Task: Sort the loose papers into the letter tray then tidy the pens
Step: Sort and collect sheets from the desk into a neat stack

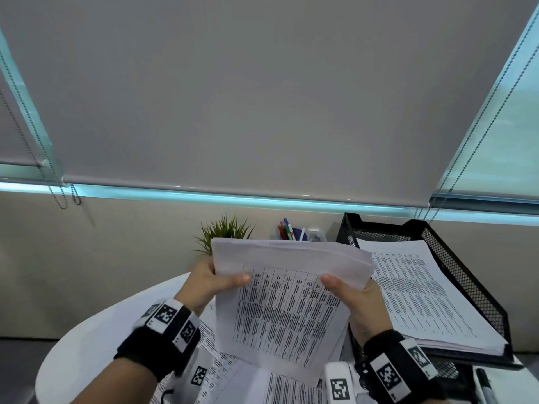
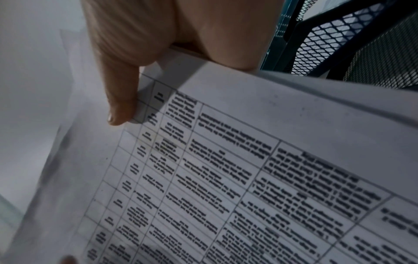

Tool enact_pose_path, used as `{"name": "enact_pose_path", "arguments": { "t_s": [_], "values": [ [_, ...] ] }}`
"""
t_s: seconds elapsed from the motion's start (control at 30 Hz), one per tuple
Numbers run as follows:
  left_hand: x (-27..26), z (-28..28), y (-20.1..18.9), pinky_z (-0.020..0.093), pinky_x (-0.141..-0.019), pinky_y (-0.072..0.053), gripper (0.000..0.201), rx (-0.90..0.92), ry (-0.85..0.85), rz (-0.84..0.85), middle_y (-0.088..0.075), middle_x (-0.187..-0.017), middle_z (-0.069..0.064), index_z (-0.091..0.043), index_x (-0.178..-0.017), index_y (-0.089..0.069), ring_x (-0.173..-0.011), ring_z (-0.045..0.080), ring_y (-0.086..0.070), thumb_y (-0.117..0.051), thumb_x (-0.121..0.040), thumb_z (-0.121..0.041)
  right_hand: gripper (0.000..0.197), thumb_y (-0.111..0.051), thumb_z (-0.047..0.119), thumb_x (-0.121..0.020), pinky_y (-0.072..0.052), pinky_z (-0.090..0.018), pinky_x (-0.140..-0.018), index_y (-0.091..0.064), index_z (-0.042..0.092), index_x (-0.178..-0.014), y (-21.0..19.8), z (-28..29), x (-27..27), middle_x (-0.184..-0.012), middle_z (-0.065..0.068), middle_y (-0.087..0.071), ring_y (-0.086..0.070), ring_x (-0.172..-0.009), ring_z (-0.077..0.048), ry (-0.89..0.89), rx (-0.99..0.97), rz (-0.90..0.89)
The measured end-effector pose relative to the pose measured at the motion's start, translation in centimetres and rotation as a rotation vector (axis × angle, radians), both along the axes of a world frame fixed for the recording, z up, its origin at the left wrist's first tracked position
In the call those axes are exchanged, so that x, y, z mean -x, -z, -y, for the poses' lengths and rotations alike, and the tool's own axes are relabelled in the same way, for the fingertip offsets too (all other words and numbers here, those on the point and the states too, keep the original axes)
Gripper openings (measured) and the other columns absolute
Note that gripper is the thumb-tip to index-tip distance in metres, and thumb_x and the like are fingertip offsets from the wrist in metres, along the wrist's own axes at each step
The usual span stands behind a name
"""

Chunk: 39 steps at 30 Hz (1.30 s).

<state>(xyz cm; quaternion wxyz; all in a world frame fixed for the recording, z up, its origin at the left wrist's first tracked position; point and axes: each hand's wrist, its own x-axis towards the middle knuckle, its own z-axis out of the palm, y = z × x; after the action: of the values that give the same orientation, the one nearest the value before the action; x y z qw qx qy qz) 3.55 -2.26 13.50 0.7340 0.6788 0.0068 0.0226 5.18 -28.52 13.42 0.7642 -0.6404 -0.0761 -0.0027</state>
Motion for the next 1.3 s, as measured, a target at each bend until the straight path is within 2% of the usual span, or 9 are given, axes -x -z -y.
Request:
{"name": "enact_pose_path", "arguments": {
  "t_s": [0.2, 0.33, 0.43, 0.67, 0.8, 0.9, 1.07, 1.2, 1.3],
  "values": [
    [0.6, 1.2, 2.6, 0.031, -0.063, -0.058, 0.072, 0.045, -0.028, -0.118, -0.074, -0.089, 0.011, -0.017, -0.077, -0.076, -0.079, 0.022, -0.072, -0.092, -0.013, -0.046, 0.068, -0.084, 0.062, -0.041, -0.052, -0.054, -0.087, -0.068, 0.012, -0.085, -0.3, -0.7, 0.2, -0.087, -0.014, -0.071, -0.068, -0.088, -0.034, 0.081, -0.021, 0.008],
    [0.9, 1.8, 3.2, 0.029, -0.069, -0.057, 0.091, -0.026, -0.089, -0.102, -0.075, -0.089, 0.005, -0.012, -0.092, -0.071, -0.083, 0.020, -0.072, -0.089, -0.014, -0.053, 0.039, -0.063, 0.060, -0.066, -0.051, -0.035, -0.071, -0.066, 0.022, -0.059, -2.2, -1.1, 1.0, -0.060, 0.002, -0.064, -0.061, -0.061, -0.021, 0.152, -0.055, 0.145],
    [1.1, 1.8, 3.4, 0.035, -0.078, -0.057, 0.097, -0.049, -0.087, -0.088, -0.075, -0.093, 0.006, -0.009, -0.099, -0.069, -0.089, 0.022, -0.070, -0.089, -0.015, -0.055, 0.054, -0.065, 0.063, -0.070, -0.037, -0.026, -0.056, -0.046, 0.022, -0.040, -3.2, -1.4, 1.2, -0.043, 0.006, -0.043, -0.040, -0.043, -0.019, 0.218, -0.053, 0.144],
    [1.1, 1.5, 3.4, 0.034, -0.076, -0.057, 0.089, -0.061, -0.075, -0.070, -0.074, -0.093, 0.004, -0.014, -0.097, -0.070, -0.088, 0.020, -0.071, -0.089, -0.020, -0.054, 0.097, -0.061, 0.084, -0.053, -0.021, -0.032, -0.053, -0.031, -0.008, -0.057, -4.3, -1.7, 1.6, -0.057, -0.017, -0.026, -0.019, -0.050, -0.037, 0.271, -0.013, 0.165],
    [0.9, 1.4, 3.6, 0.034, -0.074, -0.057, 0.076, -0.054, -0.065, -0.088, -0.075, -0.092, 0.005, -0.015, -0.093, -0.072, -0.085, 0.021, -0.071, -0.089, -0.026, -0.047, 0.085, -0.072, 0.059, -0.064, -0.034, -0.028, -0.059, -0.048, -0.022, -0.074, -4.4, -1.7, 1.5, -0.064, -0.017, -0.043, -0.039, -0.058, -0.027, 0.228, -0.052, 0.222],
    [0.8, 1.6, 3.5, 0.035, -0.074, -0.058, 0.071, -0.043, -0.037, -0.096, -0.075, -0.091, 0.006, -0.017, -0.087, -0.073, -0.085, 0.021, -0.071, -0.091, -0.024, -0.043, 0.029, -0.062, 0.023, -0.085, -0.043, -0.030, -0.060, -0.069, -0.002, -0.074, -4.2, -1.4, 1.3, -0.072, -0.017, -0.062, -0.054, -0.066, -0.026, 0.218, -0.015, 0.213],
    [0.7, 1.7, 3.6, 0.031, -0.074, -0.057, 0.052, -0.044, -0.044, -0.081, -0.075, -0.091, 0.003, -0.018, -0.090, -0.071, -0.085, 0.018, -0.071, -0.089, -0.041, -0.026, 0.013, -0.063, 0.014, -0.085, -0.052, -0.022, -0.066, -0.073, 0.011, -0.079, -4.6, -1.1, 1.5, -0.076, 0.002, -0.071, -0.063, -0.074, -0.013, 0.226, 0.061, 0.280],
    [0.6, 1.6, 4.0, 0.036, -0.077, -0.057, 0.068, -0.011, -0.064, -0.097, -0.075, -0.091, 0.006, -0.013, -0.093, -0.071, -0.086, 0.022, -0.071, -0.089, -0.031, -0.034, 0.016, -0.075, 0.023, -0.075, -0.052, -0.017, -0.062, -0.072, 0.009, -0.082, -4.4, -0.6, 1.5, -0.077, 0.004, -0.071, -0.063, -0.073, -0.010, 0.180, 0.038, 0.272],
    [0.5, 1.4, 4.3, 0.039, -0.080, -0.056, 0.083, 0.016, -0.080, -0.098, -0.075, -0.092, 0.008, -0.009, -0.095, -0.071, -0.087, 0.023, -0.071, -0.092, -0.022, -0.045, 0.057, -0.086, 0.034, -0.052, -0.055, -0.020, -0.058, -0.065, 0.002, -0.095, -3.0, 0.3, 1.4, -0.079, 0.001, -0.072, -0.068, -0.071, -0.010, 0.023, 0.045, 0.206]
  ]
}}
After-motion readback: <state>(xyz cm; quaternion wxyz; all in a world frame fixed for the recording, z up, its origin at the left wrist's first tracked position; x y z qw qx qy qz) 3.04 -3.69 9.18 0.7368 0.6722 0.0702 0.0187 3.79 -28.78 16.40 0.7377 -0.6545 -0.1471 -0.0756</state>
